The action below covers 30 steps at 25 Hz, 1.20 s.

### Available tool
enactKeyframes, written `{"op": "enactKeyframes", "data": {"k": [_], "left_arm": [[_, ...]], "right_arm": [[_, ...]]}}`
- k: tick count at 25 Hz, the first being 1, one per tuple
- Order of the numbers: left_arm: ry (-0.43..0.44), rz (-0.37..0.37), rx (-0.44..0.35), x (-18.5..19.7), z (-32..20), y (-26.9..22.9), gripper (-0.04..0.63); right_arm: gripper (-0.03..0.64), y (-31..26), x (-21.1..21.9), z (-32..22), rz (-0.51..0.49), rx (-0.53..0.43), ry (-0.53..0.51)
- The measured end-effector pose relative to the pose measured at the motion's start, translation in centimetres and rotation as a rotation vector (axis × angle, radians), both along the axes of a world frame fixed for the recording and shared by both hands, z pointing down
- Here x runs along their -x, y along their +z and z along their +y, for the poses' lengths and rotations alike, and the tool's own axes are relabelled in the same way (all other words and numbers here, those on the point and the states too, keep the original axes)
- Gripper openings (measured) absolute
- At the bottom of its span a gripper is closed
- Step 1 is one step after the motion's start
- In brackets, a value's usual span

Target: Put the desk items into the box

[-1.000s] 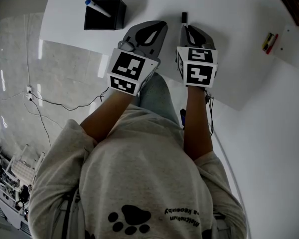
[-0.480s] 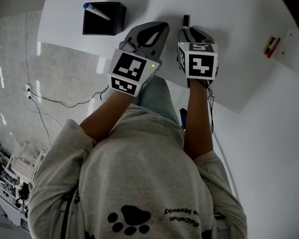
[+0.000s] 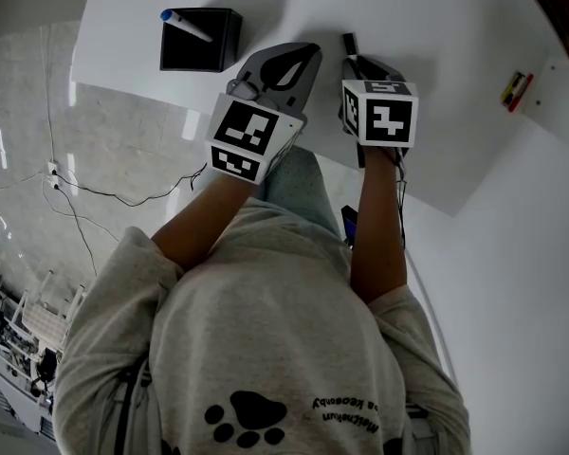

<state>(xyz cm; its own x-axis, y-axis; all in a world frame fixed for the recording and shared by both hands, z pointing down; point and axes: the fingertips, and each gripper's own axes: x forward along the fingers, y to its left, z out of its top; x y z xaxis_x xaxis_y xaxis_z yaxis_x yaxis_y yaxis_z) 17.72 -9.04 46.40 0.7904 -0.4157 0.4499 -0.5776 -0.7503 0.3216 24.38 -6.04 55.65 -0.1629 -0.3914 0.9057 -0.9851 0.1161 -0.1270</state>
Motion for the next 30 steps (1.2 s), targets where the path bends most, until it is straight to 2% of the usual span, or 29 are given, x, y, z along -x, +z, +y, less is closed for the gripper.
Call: {"op": "enactKeyframes", "data": {"k": [16, 24, 30], "left_arm": [[0.023, -0.012, -0.018, 0.9, -0.5, -1.6, 0.008], [0.038, 0.006, -0.052, 1.2, -0.7, -3.5, 0.008], [0.044, 0.021, -0.082, 1.5, -0.6, -5.4, 0.008]], "right_arm": [[0.074, -3.6, 1.4, -1.6, -0.053, -0.129, 0.056], [0.074, -9.3, 1.7, -2.8, -0.026, -0.331, 0.067], [0.074, -12.7, 2.2, -3.0, 0.002, -0.438, 0.077]]}}
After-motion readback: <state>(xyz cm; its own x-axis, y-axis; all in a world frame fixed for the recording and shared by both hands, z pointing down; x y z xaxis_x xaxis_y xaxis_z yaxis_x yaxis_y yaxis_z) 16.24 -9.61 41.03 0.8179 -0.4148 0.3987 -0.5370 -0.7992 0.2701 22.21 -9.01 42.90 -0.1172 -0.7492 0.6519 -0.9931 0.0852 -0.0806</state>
